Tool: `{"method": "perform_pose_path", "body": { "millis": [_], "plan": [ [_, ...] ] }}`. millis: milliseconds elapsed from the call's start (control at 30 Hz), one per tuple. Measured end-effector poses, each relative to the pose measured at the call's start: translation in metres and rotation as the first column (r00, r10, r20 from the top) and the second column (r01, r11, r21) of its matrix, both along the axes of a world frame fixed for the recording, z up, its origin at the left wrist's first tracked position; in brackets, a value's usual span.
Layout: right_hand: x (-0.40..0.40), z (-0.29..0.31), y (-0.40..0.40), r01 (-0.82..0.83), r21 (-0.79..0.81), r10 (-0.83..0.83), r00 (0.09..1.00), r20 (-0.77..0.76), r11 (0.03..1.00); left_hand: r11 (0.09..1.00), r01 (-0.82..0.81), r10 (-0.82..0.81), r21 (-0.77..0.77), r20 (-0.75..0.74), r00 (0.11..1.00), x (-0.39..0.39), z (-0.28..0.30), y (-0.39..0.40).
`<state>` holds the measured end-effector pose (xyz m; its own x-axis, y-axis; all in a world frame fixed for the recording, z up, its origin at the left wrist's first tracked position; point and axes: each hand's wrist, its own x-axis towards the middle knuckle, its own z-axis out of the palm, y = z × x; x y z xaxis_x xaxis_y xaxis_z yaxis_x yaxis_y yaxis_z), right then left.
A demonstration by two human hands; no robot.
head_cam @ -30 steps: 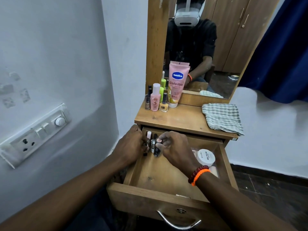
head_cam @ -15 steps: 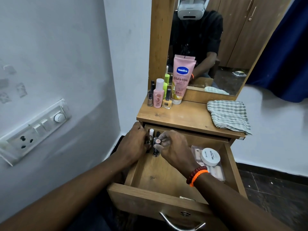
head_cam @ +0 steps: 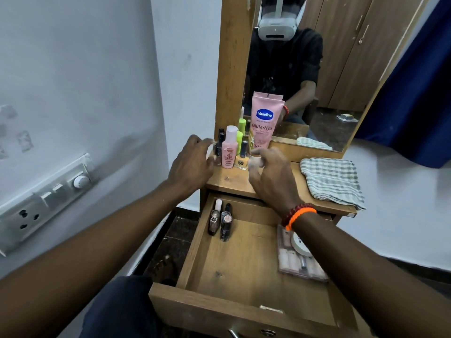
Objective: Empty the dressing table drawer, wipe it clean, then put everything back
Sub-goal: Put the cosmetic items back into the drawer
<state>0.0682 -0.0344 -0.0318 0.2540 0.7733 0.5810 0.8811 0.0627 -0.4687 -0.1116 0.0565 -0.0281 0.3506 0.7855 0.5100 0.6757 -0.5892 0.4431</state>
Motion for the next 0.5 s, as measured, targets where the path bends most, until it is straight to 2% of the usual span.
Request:
{"method": "perform_pose_path", "body": {
  "millis": [100, 233, 333, 500],
  "plan": [
    [0.003, 0.015, 0.021, 0.027, -0.012, -0.026, 0.994, 0.109, 1.0, 0.999, -0.032, 0.03, -0.02, -0.065, 0.997, 0.014, 0.007, 0.018],
    [0.005, 0.014, 0.035, 0.066, -0.12, -0.041, 0.979, 0.199, 0.991, 1.0, -0.02, 0.019, -0.012, -0.106, 0.994, 0.02, -0.002, 0.031],
    [0.005, 0.011, 0.037, 0.05, -0.115, -0.031, 0.986, 0.167, 0.992, 1.0, -0.022, 0.022, 0.006, -0.073, 0.997, 0.019, -0.009, 0.032],
    [0.001, 0.015, 0.036, 0.024, -0.012, -0.023, 0.996, 0.084, 1.0, 1.0, -0.024, 0.023, 0.016, 0.066, 0.998, 0.011, -0.008, 0.027]
  ]
}}
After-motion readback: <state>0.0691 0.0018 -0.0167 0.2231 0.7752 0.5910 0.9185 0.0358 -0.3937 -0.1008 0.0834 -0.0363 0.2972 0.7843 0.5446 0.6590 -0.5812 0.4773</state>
